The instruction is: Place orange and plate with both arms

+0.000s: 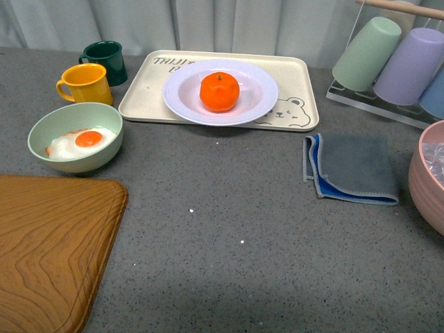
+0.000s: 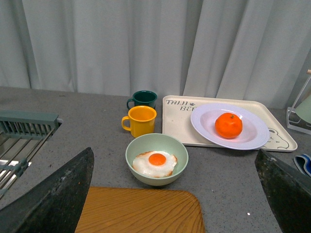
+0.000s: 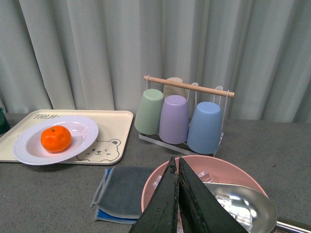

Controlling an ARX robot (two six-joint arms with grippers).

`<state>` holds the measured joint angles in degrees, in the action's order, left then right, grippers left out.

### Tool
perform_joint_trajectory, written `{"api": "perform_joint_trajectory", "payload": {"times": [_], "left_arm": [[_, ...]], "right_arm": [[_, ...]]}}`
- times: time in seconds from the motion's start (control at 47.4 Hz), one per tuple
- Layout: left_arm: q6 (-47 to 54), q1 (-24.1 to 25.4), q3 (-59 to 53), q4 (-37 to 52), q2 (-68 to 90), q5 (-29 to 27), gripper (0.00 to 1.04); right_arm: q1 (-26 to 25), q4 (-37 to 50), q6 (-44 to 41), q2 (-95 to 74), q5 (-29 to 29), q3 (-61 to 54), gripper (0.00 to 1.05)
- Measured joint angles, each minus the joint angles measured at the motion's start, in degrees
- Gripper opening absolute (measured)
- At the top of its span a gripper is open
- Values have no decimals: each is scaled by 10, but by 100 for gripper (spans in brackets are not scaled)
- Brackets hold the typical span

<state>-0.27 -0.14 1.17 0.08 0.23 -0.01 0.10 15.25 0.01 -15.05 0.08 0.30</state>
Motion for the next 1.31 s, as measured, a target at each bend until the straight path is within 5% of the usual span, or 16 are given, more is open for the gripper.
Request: {"api": "perform_joint_trajectory", "payload": {"times": [0.612, 0.823, 0.908, 1.161, 1.309], "left_arm": [[0, 0, 0, 0, 0, 0, 98], [0, 0, 0, 0, 0, 0, 98], [0, 0, 0, 0, 0, 0, 98], [0, 0, 0, 0, 0, 0, 98], [0, 0, 0, 0, 0, 0, 98]], "right_arm": [[0, -151, 0, 148, -1, 0, 2], [0, -151, 0, 148, -2, 0, 36], [0, -151, 0, 148, -2, 0, 58], [0, -151, 0, 148, -2, 0, 95], [0, -151, 0, 148, -2, 0, 95]]}}
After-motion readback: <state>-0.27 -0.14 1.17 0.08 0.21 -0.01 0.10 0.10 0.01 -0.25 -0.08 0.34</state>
